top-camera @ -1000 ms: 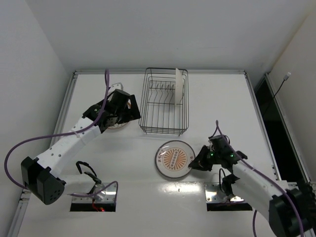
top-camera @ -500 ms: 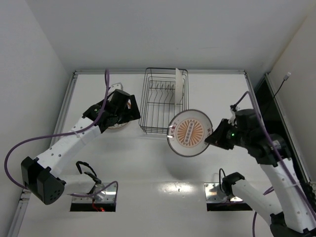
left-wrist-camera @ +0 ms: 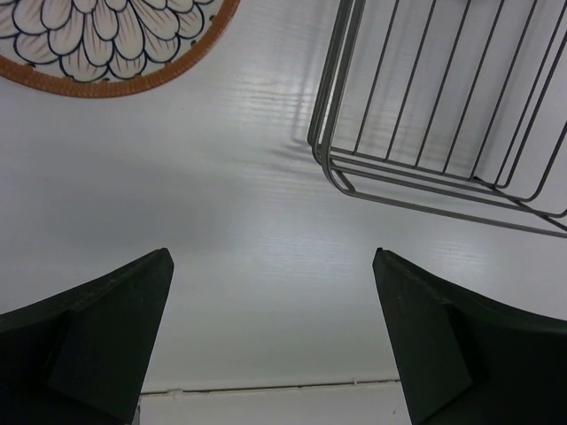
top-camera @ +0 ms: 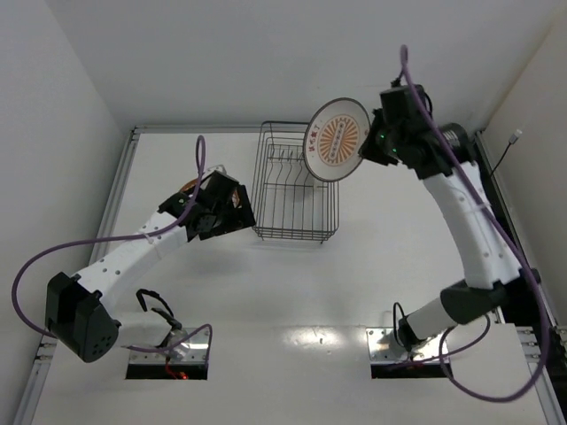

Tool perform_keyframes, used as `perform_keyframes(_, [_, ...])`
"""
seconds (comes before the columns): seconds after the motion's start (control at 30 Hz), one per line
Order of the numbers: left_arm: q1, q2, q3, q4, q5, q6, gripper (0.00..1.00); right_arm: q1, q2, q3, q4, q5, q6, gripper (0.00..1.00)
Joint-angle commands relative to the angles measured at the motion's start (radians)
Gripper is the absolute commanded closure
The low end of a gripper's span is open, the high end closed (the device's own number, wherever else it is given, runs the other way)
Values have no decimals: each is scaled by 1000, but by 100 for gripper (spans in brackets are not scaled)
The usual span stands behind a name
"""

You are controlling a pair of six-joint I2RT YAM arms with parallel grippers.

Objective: Load the plates into the dish rack

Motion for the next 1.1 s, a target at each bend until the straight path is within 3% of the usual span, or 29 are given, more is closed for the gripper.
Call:
perform_keyframes(0.0, [-11, -6, 0, 11, 61, -22, 6, 50, 132, 116, 98, 150, -15, 100])
perform_keyframes(0.1, [-11, 5, -10, 42, 94, -13, 12, 95, 243, 263, 80, 288, -15, 100])
perform_keyframes(0.27, [-11, 26, -33, 102, 160, 19, 19, 182, 444, 510, 54, 384, -41, 100])
perform_keyframes(0.53, [-11, 37, -76, 148, 255, 57, 31, 312, 560, 501, 159, 659, -114, 100])
perform_keyframes(0.7, [-46, 14, -122, 180, 275, 77, 35, 392, 581, 427, 261, 980, -231, 100])
perform_keyframes(0.9, [-121, -17, -112, 162, 275, 99, 35, 428, 691, 393, 596, 1230, -520, 100])
perform_keyframes(0.97, [-141, -26, -103, 136, 254, 108, 35, 460, 765, 393, 880, 1318, -895, 100])
perform_keyframes(1.0, [-141, -37, -93, 136, 254, 108, 35, 460, 765, 393, 998, 1348, -897, 100])
perform_keyframes(1.03, [-141, -37, -93, 124, 227, 108, 35, 460, 829, 393, 1123, 1397, -1132, 100])
perform_keyframes(1.07, [-150, -52, -93, 123, 216, 108, 35, 469, 863, 415, 1363, 1414, -1244, 100])
